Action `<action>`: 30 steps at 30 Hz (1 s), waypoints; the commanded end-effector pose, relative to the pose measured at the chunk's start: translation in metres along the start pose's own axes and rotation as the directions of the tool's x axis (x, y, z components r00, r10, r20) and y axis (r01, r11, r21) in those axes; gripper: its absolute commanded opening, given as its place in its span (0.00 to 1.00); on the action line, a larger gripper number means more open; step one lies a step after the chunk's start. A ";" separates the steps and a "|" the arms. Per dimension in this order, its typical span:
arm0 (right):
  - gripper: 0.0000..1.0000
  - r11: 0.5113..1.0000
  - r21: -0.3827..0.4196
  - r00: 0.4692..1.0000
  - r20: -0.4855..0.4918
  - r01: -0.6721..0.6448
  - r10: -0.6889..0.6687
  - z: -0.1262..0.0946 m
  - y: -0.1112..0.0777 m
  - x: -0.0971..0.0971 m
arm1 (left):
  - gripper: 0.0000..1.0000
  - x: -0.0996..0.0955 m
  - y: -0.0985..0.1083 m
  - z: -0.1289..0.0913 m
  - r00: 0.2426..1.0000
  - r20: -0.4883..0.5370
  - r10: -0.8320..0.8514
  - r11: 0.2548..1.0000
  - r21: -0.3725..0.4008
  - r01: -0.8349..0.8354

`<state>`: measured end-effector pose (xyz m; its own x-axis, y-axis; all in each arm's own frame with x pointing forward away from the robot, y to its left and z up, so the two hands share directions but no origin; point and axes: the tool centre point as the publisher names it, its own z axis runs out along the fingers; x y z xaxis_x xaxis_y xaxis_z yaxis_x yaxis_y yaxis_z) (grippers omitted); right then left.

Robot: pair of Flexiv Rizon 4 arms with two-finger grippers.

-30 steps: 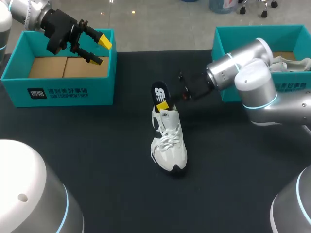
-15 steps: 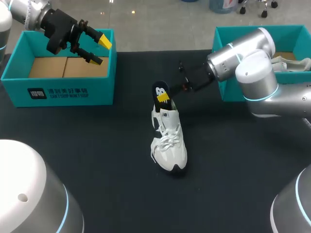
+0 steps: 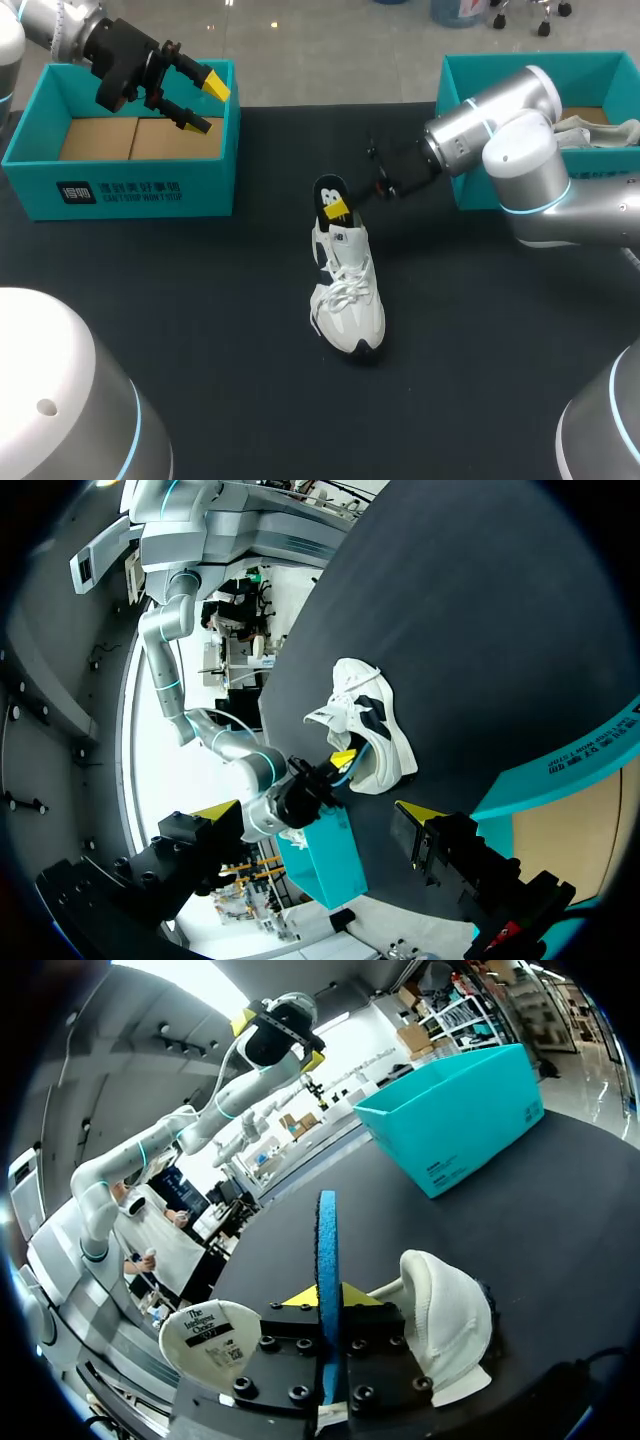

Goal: Take the shoe out of the shoebox, open the shoe tongue, remove and reinsert the insole, then place the shoe into the shoebox

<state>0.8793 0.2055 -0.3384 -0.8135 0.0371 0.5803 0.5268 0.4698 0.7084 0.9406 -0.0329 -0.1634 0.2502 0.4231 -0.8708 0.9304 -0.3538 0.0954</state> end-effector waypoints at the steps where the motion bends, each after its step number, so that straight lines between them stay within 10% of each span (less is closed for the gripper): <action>1: 0.00 1.000 0.002 1.000 0.001 -0.015 0.015 0.006 -0.009 0.004 | 1.00 0.000 0.000 -0.001 1.000 -0.002 0.001 1.000 0.002 -0.001; 10: 0.00 0.998 0.017 0.998 -0.013 -0.053 0.053 0.011 -0.023 0.010 | 1.00 0.000 0.000 -0.001 1.000 -0.002 0.001 1.000 0.002 -0.001; 13: 0.34 0.999 0.012 0.999 -0.011 -0.052 0.052 0.009 -0.021 0.012 | 1.00 0.000 0.000 -0.001 1.000 -0.002 0.001 1.000 0.002 -0.001; 16: 0.44 0.999 0.005 0.999 -0.003 -0.033 0.033 0.006 -0.013 0.012 | 1.00 0.000 0.000 -0.001 1.000 -0.002 0.001 1.000 0.002 -0.001; 30: 0.36 0.999 0.006 0.999 0.017 0.040 -0.040 -0.007 0.015 0.008 | 1.00 0.000 0.000 -0.001 1.000 -0.002 0.001 1.000 0.002 -0.001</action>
<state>0.8810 0.2066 -0.3210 -0.8381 0.0337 0.5445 0.4934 0.4725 0.7303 0.9406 -0.0329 -0.1634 0.2502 0.4231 -0.8708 0.9305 -0.3538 0.0954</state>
